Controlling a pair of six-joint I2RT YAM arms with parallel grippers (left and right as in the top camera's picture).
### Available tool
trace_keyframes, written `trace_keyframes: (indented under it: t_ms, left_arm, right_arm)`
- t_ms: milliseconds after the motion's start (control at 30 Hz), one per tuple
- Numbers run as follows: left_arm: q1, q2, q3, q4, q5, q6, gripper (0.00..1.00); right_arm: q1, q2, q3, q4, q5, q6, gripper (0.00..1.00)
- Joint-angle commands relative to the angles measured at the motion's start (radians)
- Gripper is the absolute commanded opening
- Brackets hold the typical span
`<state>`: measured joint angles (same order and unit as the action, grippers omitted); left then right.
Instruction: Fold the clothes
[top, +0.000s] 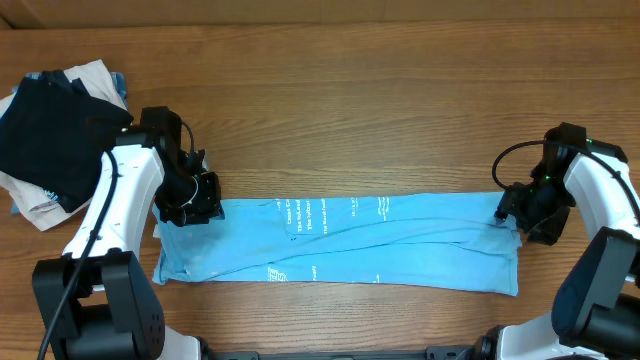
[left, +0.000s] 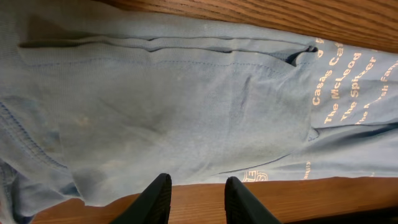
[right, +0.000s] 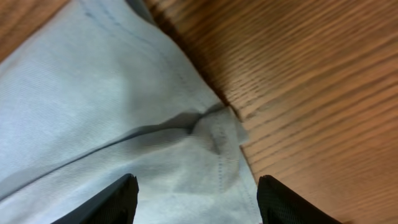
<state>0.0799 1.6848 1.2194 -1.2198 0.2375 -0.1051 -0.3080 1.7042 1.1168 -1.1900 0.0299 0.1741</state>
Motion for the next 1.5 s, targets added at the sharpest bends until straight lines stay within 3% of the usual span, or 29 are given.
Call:
trace_keyframes:
  t_ms: [0, 367, 1167, 1267, 1333, 1467]
  left_arm:
    - [-0.002, -0.023, -0.006, 0.001, -0.016, -0.016, 0.32]
    - [-0.002, -0.023, -0.006, -0.005, -0.017, -0.015, 0.32]
    - [-0.002, -0.023, -0.006, -0.066, -0.027, -0.015, 0.34]
    - [-0.002, -0.023, -0.006, -0.066, -0.027, -0.015, 0.34]
    - [-0.002, -0.023, -0.006, -0.066, -0.027, -0.015, 0.33]
    - [-0.002, -0.023, -0.008, -0.065, -0.027, -0.015, 0.29]
  right_arm:
    - [-0.004, -0.019, -0.005, 0.003, -0.035, -0.024, 0.65]
    - [-0.004, -0.019, -0.011, -0.017, -0.032, -0.016, 0.46]
    - [-0.004, -0.019, -0.158, 0.07, -0.032, 0.034, 0.41]
    - [-0.004, -0.019, -0.169, 0.087, -0.032, 0.04, 0.3]
    - [-0.004, -0.019, -0.169, 0.093, -0.032, 0.041, 0.07]
    - [-0.004, -0.019, -0.167, 0.093, -0.031, 0.067, 0.04]
